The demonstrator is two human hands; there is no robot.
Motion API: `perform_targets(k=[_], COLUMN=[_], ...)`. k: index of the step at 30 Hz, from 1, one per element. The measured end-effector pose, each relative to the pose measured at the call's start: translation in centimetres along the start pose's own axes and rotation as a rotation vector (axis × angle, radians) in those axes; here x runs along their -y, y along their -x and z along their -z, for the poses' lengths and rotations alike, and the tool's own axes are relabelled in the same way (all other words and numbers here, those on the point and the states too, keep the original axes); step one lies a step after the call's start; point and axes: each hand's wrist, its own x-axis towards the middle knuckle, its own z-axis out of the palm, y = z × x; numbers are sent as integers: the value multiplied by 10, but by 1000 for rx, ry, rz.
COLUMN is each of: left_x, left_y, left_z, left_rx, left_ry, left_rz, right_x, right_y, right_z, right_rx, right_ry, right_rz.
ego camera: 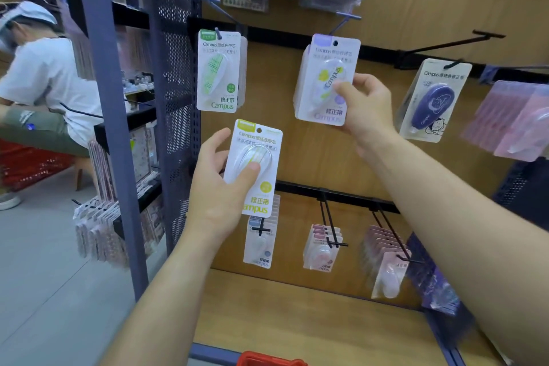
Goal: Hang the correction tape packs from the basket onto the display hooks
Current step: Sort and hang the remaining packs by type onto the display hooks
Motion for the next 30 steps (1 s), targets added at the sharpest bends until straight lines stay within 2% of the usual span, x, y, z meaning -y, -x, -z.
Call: perform_targets(k=[12,15,19,22,30], left_x=[-2,-2,1,4,21], left_y=[-1,0,-1,-2,0], left_z=[3,2,0,4,6], left_rx=[-7,-2,-10,-55,-99], left_ry=[65,68,29,4,70], left_rz=[5,6,9,30,164], right_x=[-2,-8,-26,-42,-60], right_y=[-8,-15,-14,1,83], right_z=[-1,-5,-7,-4,-29], right_rx=[5,34,11,-7,417], right_ry=[27,65,237,322,133], right_rz=[-20,-91,-265,-287,-311])
